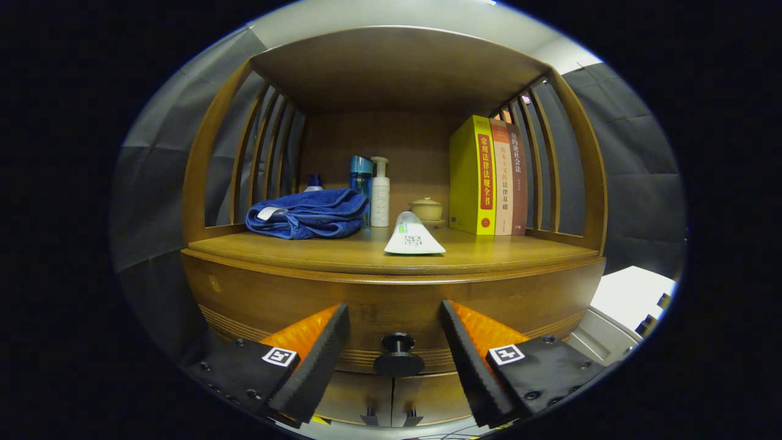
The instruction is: Pull open the drawer, take out the items inside it, and place them on the countertop above the cabinet.
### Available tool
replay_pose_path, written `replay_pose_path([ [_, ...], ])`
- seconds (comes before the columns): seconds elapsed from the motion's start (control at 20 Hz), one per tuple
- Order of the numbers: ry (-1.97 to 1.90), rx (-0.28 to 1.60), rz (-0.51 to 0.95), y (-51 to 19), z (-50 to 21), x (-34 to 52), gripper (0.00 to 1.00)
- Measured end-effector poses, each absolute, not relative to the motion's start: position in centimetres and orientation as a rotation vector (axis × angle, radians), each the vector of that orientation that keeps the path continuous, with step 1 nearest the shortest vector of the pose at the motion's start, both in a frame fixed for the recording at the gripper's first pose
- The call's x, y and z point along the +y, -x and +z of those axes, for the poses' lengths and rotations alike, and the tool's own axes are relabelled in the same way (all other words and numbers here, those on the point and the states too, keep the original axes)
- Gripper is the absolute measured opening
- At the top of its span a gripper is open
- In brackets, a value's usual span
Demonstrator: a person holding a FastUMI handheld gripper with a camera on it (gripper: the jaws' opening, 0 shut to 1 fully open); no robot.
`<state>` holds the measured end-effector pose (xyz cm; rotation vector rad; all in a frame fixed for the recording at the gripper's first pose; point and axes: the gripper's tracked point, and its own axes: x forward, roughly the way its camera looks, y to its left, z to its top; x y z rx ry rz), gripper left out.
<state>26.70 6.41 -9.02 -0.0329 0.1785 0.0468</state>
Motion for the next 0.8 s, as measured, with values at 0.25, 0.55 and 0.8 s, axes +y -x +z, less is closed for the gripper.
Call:
replay_pose_path([
  [0.25,0.074,0.083,0.053,-21.8,-1.3,5.4,0.98],
  [0.55,0.057,0.074,0.071,-13.6,4.9,2.8,0.98],
  [0.8,0.039,0.089,0.078,-8.7,5.0,1.0,0.98],
])
